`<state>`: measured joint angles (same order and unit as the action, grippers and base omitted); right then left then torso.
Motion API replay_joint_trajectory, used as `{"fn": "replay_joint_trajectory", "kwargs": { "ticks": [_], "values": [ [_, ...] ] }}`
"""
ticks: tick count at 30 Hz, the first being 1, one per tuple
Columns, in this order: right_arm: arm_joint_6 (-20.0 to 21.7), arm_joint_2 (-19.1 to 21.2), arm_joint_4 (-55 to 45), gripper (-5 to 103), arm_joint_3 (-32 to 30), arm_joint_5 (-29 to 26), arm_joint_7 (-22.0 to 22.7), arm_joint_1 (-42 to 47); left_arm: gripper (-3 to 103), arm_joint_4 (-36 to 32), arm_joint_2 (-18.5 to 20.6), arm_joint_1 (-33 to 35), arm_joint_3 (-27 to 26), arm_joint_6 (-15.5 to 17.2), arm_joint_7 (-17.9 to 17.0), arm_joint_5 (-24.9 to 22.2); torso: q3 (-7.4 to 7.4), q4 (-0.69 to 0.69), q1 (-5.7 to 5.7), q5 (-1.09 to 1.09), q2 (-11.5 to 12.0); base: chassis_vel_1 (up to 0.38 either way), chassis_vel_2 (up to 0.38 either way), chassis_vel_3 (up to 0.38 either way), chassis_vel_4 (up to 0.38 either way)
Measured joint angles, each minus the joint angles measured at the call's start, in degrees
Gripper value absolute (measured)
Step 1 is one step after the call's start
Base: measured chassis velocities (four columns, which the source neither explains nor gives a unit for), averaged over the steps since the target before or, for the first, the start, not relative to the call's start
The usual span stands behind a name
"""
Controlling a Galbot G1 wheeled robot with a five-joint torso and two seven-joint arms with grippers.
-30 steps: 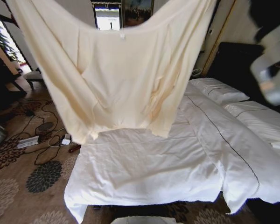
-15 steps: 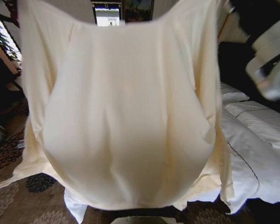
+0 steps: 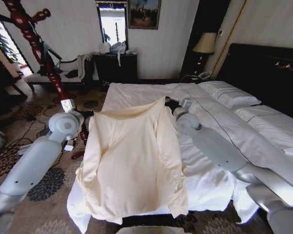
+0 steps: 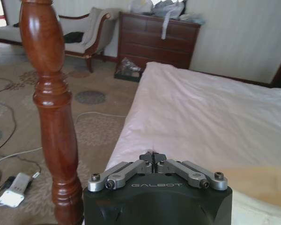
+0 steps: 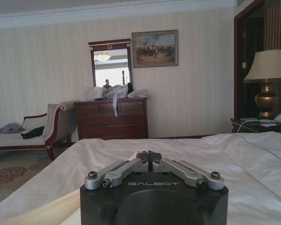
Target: Pick up the clothes from the bed and hang them on the clothes hanger.
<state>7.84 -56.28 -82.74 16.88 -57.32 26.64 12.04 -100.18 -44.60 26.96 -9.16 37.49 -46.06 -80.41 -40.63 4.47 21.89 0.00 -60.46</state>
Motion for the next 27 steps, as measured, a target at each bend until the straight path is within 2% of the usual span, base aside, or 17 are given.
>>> {"fn": "replay_joint_trajectory", "kwargs": {
  "ticks": [2, 3, 5, 7, 8, 10, 11, 12, 14, 17, 18, 19, 21, 23, 24, 26, 27],
  "values": [
    [-0.56, -3.41, 3.51, 0, 0.67, 1.18, -0.85, -1.14, 0, 3.37, -2.19, -2.12, 0.95, 0.0, -0.63, 0.98, 0.0, -0.02, 0.0, -0.01, 0.0, 0.0, 0.0, 0.0, 0.0],
    [-0.56, -3.41, 3.51, 0, 0.67, 1.18, -0.85, -1.14, 0, 3.37, -2.19, -2.12, 0.95, 0.0, -0.63, 0.98, 0.0, -0.02, 0.0, -0.01, 0.0, 0.0, 0.0, 0.0, 0.0],
    [-0.95, -6.45, 5.86, 0, 1.48, 2.12, -1.76, -1.87, 0, 5.53, -4.74, -4.16, 2.09, -0.02, -1.06, 1.35, 0.01, -0.03, -0.01, -0.01, -0.01, 0.0, 0.0, 0.0, 0.0],
    [-1.58, -11.28, 9.02, 0, 2.68, 3.1, -3.42, -2.45, 0, 8.26, -9.52, -7.25, 3.89, -0.3, -1.68, 1.55, 0.01, -0.03, -0.01, -0.02, -0.01, 0.0, 0.0, 0.0, 0.0],
    [-1.58, -11.28, 9.02, 0, 2.68, 3.1, -3.42, -2.45, 0, 8.26, -9.52, -7.25, 3.89, -0.3, -1.68, 1.55, 0.01, -0.03, -0.01, -0.02, -0.01, 0.0, 0.0, 0.0, 0.0],
    [-1.73, -15.7, 11.54, 0, 3.4, 3.01, -4.09, -2.55, 0, 11.86, -14.86, -10.2, 5.67, -0.83, -2.7, 1.89, 0.0, -0.01, 0.0, 0.0, -0.01, 0.0, 0.0, 0.0, 0.0],
    [-1.5, -16.69, 12.25, 0, 3.55, 2.72, -4.04, -2.54, 0, 13.25, -16.65, -11.0, 6.2, -0.97, -3.1, 2.04, 0.0, -0.03, 0.0, 0.0, -0.01, 0.0, 0.0, 0.0, 0.0],
    [-1.5, -16.69, 12.25, 0, 3.55, 2.72, -4.04, -2.54, 0, 13.25, -16.65, -11.0, 6.2, -0.97, -3.1, 2.04, 0.0, -0.03, 0.0, 0.0, -0.01, 0.0, 0.0, 0.0, 0.0],
    [0.18, -19.13, 14.73, 0, 4.2, 2.15, -2.66, -2.04, 0, 17.82, -21.65, -12.71, 7.58, -1.47, -4.42, 3.8, 0.01, -0.02, -0.01, 0.01, -0.01, 0.0, 0.0, 0.0, 0.0],
    [3.42, -20.3, 16.36, 0, 4.53, 1.46, -0.04, -0.9, 0, 22.79, -26.82, -13.04, 9.0, -1.74, -4.59, 7.19, 0.0, 0.01, -0.01, 0.0, -0.01, 0.0, 0.0, 0.0, 0.0],
    [3.42, -20.3, 16.36, 0, 4.53, 1.46, -0.04, -0.9, 0, 22.79, -26.82, -13.04, 9.0, -1.74, -4.59, 7.19, 0.0, 0.01, -0.01, 0.0, -0.01, 0.0, 0.0, 0.0, 0.0],
    [5.24, -20.56, 16.59, 0, 4.79, 0.32, 1.38, -0.06, 0, 25.58, -29.38, -12.83, 9.48, -1.89, -4.05, 9.58, 0.0, 0.03, 0.0, 0.01, -0.01, 0.0, 0.0, 0.0, 0.0],
    [6.09, -20.68, 16.78, 0, 5.48, -0.38, 1.74, 1.28, 0, 28.98, -32.65, -12.21, 9.79, -2.01, -3.44, 12.0, 0.0, 0.0, 0.0, 0.01, -0.01, 0.0, 0.0, 0.0, 0.0],
    [6.15, -20.7, 16.94, 0, 5.71, -0.16, 1.57, 1.75, 0, 29.87, -33.66, -11.82, 9.82, -2.01, -3.43, 12.58, 0.01, 0.0, 0.0, 0.01, -0.01, 0.0, 0.0, 0.0, 0.0],
    [6.84, -20.6, 16.87, 4, 6.37, 0.17, 1.31, 2.66, 7, 30.27, -34.73, -10.22, 9.95, -1.32, -3.61, 13.43, 0.01, -0.01, -0.01, 0.01, -0.01, 0.0, 0.0, 0.0, 0.0],
    [7.58, -20.45, 16.21, 4, 6.43, -0.57, 1.31, 2.75, 7, 29.86, -34.59, -9.85, 9.97, -1.07, -3.86, 13.36, 0.01, -0.01, -0.01, 0.0, -0.01, 0.0, 0.0, 0.0, 0.0],
    [9.35, -20.14, 14.51, 10, 6.42, -2.65, 1.37, 2.85, 17, 28.74, -34.01, -9.33, 9.98, -0.45, -4.53, 12.29, 0.01, -0.01, 0.0, 0.0, -0.01, 0.0, 0.0, 0.0, 0.0]
  ]
}}
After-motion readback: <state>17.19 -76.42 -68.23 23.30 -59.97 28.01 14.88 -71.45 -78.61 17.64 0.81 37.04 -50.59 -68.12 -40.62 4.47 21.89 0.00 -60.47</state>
